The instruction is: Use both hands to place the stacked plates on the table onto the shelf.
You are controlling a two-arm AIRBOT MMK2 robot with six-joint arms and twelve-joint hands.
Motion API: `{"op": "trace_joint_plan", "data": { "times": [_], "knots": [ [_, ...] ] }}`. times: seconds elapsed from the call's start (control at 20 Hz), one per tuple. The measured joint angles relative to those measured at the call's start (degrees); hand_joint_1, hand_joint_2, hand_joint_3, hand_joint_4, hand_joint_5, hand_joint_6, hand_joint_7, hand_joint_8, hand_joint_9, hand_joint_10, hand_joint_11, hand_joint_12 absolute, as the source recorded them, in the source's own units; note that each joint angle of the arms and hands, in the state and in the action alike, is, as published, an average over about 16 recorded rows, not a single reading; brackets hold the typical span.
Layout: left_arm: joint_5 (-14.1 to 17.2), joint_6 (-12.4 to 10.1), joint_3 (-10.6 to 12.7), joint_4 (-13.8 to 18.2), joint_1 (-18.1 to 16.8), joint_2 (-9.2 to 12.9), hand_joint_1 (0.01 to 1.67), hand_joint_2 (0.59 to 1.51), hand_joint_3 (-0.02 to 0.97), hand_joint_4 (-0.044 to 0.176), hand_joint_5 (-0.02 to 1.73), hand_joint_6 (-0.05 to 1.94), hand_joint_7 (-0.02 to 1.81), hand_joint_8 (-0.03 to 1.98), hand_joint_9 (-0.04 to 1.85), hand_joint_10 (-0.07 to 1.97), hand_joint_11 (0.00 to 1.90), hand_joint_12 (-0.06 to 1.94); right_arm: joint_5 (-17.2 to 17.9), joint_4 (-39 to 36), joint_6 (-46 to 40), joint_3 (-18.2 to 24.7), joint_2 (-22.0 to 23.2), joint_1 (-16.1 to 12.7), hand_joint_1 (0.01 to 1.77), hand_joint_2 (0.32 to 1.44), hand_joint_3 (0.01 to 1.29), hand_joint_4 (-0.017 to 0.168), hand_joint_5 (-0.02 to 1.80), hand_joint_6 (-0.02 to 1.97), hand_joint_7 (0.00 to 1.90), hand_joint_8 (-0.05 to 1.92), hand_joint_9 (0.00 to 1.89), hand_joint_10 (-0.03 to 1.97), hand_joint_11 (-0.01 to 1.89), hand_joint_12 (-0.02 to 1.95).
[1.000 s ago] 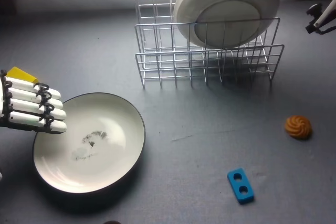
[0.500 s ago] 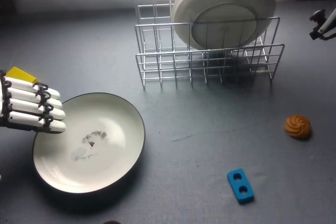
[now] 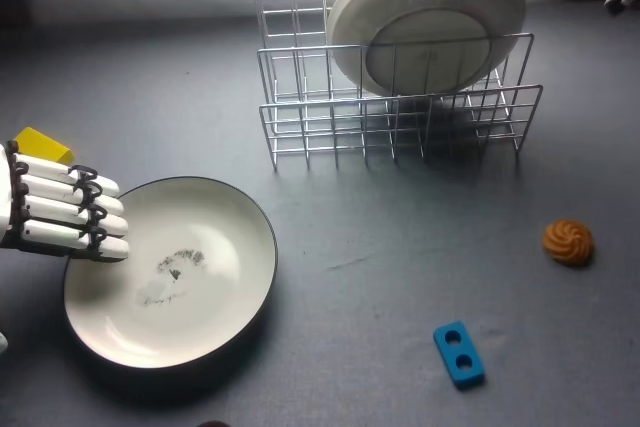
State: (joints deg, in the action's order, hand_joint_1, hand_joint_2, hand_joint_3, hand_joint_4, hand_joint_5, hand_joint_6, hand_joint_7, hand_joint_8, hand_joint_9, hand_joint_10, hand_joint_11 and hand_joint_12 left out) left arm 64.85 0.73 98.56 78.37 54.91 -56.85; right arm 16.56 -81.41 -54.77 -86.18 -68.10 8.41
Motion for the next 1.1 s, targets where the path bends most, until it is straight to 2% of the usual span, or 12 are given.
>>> {"op": "trace_joint_plan", "data": {
  "times": [0.15,0.35,0.5,0.7,0.8,0.9,1.1],
  "knots": [
    [-0.1,0.1,0.0,-0.2,0.4,-0.1,0.02,1.175,0.014,0.002,0.02,0.01,0.02,0.00,0.00,0.00,0.02,0.00,-0.5,-3.1,6.9,5.0,1.5,-2.1,1.03,1.04,0.01,-0.003,0.58,0.04,0.66,0.01,0.64,0.08,0.31,0.96],
    [-0.4,0.1,0.0,-0.6,1.2,-0.2,0.02,1.180,0.014,0.003,0.02,0.01,0.02,0.00,-0.01,-0.01,0.02,0.00,-2.8,-6.2,17.3,14.1,3.9,-3.8,1.09,1.03,0.01,0.000,0.38,0.03,0.41,0.01,0.41,0.04,0.17,0.69],
    [-0.6,0.2,0.0,-0.9,1.9,-0.2,0.02,1.183,0.014,0.002,0.02,0.01,0.02,0.00,-0.02,-0.02,0.02,0.00,-5.3,-7.0,24.2,21.3,5.5,-3.8,1.15,1.01,0.01,0.001,0.24,0.03,0.25,0.01,0.25,0.02,0.08,0.48],
    [-1.0,0.0,-0.1,-1.5,3.0,-0.3,0.02,1.185,0.014,0.002,0.02,0.01,0.02,0.00,-0.02,-0.03,0.02,0.00,-9.6,-7.1,29.8,29.5,6.7,-2.2,1.24,0.99,0.01,0.003,0.09,0.03,0.06,0.01,0.07,0.01,0.01,0.20],
    [-1.3,-0.2,-0.1,-1.8,3.6,-0.4,0.02,1.185,0.014,0.001,0.02,0.00,0.02,0.00,-0.02,-0.03,0.02,0.00,-11.5,-6.9,30.7,32.3,6.7,-1.1,1.27,0.98,0.01,0.004,0.06,0.03,0.02,0.01,0.03,0.01,0.01,0.12],
    [-1.6,-0.5,-0.1,-2.1,4.2,-0.5,0.02,1.184,0.014,0.000,0.01,0.00,0.02,0.00,-0.02,-0.03,0.02,0.01,-12.8,-6.5,30.5,33.9,6.4,0.1,1.28,0.97,0.01,0.005,0.05,0.03,0.01,0.01,0.02,0.01,0.01,0.14],
    [-2.1,-1.3,-0.2,-2.6,5.2,-0.8,0.02,1.183,0.014,-0.002,0.01,-0.01,0.01,0.00,-0.02,-0.04,0.02,0.01,-11.8,-0.7,33.6,33.8,5.2,2.4,1.29,0.97,0.01,0.003,0.07,0.03,0.01,0.01,0.02,0.01,0.01,0.20]
  ]
}}
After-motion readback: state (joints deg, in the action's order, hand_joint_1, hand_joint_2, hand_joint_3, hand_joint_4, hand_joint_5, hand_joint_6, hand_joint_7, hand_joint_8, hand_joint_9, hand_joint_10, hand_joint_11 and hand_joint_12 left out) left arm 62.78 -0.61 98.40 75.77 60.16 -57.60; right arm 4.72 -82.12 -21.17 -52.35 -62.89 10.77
